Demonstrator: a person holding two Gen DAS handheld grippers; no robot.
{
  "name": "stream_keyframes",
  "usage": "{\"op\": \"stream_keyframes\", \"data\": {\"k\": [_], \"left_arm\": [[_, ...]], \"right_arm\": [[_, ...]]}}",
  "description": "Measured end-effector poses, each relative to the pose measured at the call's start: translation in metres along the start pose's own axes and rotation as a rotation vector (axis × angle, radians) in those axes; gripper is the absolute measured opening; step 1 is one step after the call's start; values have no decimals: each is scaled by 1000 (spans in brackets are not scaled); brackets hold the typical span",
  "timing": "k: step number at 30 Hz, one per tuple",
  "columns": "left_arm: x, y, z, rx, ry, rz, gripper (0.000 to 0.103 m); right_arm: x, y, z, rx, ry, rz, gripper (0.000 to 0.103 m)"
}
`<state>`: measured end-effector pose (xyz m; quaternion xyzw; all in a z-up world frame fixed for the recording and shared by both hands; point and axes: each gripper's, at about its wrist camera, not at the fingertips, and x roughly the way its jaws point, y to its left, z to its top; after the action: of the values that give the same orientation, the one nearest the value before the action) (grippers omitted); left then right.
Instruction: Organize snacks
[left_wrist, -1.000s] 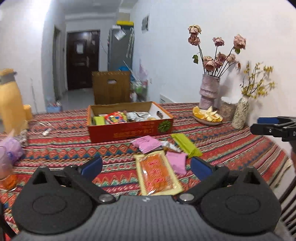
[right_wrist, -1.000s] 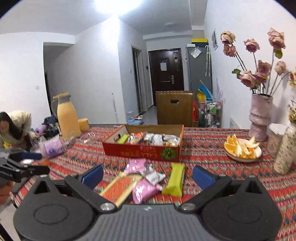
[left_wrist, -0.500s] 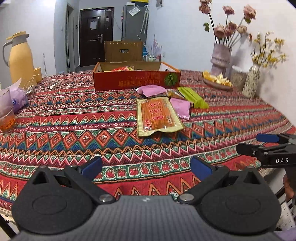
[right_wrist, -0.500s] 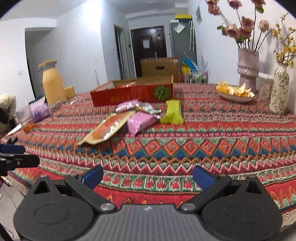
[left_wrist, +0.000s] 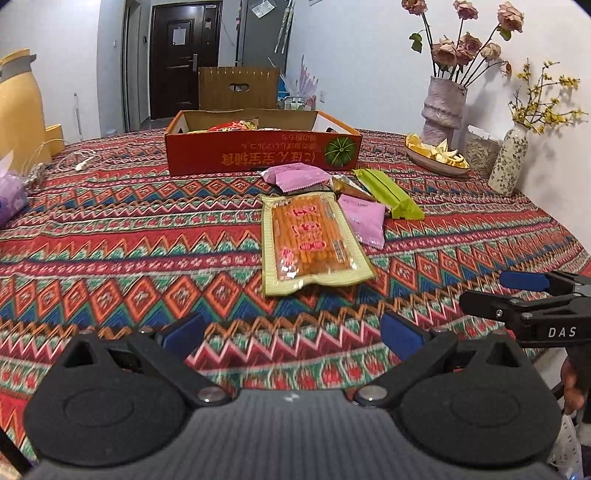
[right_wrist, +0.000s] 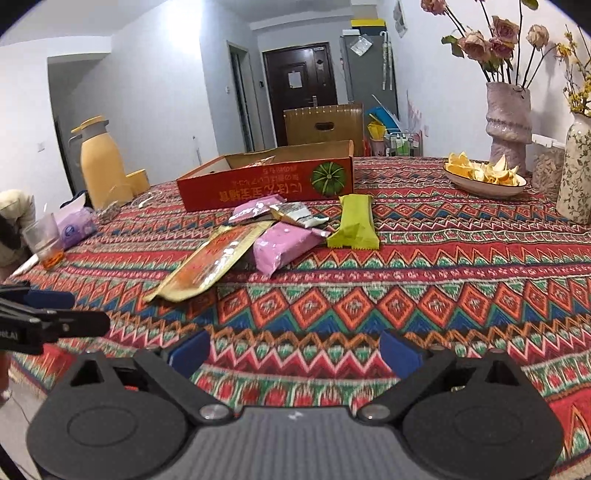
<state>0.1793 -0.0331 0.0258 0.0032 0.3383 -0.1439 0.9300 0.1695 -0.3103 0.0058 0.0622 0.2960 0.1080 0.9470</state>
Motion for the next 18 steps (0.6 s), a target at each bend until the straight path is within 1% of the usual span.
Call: {"op": "stream_keyframes", "data": {"k": [3, 6, 7, 9, 11, 13, 16, 18], "left_arm": [[16, 6, 12, -22, 13, -31, 103], [35, 14, 28, -54, 27, -40, 103], [42, 18, 35, -66, 29, -43, 103], [55, 24, 50, -86, 27, -56, 103], [70, 31, 68, -102, 23, -71, 103], [88, 35, 86, -111, 30, -88, 103], [115, 41, 109, -109, 54, -146, 103], [130, 44, 120, -108, 56, -164, 101]], "right_arm": [[16, -2, 12, 21, 6, -3, 93], [41, -1, 28, 16, 16, -13, 91], [49, 0, 33, 6, 21, -18, 86], [69, 2, 48, -13, 22, -30, 79], [87, 1, 67, -3, 16, -34, 77], [105, -1, 86, 7, 6, -15, 74], [132, -14, 113, 101, -5, 54, 67], [153, -21, 125, 153, 20, 88, 65]]}}
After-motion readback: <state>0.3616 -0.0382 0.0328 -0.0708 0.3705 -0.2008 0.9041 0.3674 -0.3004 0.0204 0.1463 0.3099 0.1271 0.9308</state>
